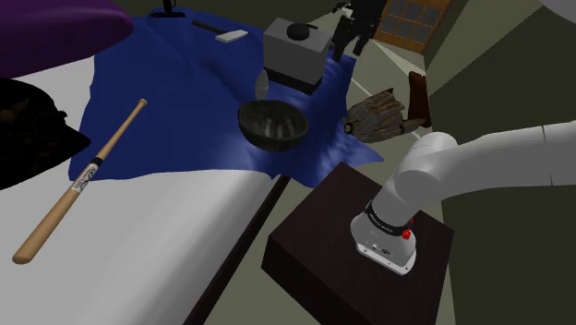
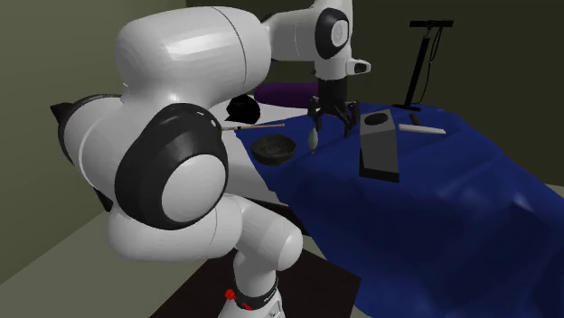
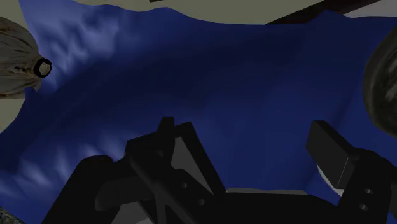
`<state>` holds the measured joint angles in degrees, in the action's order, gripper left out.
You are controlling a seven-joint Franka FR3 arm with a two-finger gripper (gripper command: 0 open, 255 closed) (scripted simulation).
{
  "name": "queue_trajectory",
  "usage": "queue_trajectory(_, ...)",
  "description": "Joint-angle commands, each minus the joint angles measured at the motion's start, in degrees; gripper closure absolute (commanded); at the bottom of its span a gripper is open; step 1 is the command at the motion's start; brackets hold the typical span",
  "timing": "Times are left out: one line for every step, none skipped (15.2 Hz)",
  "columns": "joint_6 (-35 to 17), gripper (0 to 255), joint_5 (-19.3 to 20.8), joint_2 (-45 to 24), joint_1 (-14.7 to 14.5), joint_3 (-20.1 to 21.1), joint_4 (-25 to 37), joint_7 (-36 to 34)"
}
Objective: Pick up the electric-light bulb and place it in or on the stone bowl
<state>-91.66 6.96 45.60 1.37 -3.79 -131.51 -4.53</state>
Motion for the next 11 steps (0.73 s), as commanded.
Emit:
queue_trajectory(0.0,0,0.0,0.0,0.0,0.0,0.0,0.0)
queue_trajectory(-2.7,0,-0.1,0.9,0.1,1.8,-2.0,-2.6)
queue_trajectory(-5.4,0,-0.2,1.6,0.2,3.6,-3.8,-5.3)
queue_trajectory(-8.1,0,-0.2,2.2,0.4,5.5,-5.5,-7.9)
queue_trajectory(-10.8,0,-0.1,2.5,0.6,7.4,-7.0,-10.6)
queue_trajectory(-13.6,0,0.0,2.7,0.8,9.4,-8.4,-13.4)
queue_trajectory(-16.3,0,0.3,2.6,1.1,11.4,-9.6,-16.3)
queue_trajectory(-18.9,0,0.6,2.3,1.5,13.5,-10.7,-19.2)
queue_trajectory(-21.6,0,1.1,1.9,2.0,15.7,-11.5,-22.1)
queue_trajectory(-24.2,0,1.7,1.2,2.6,18.0,-12.2,-25.2)
queue_trajectory(-26.7,0,2.4,0.4,3.4,20.3,-12.7,-28.4)
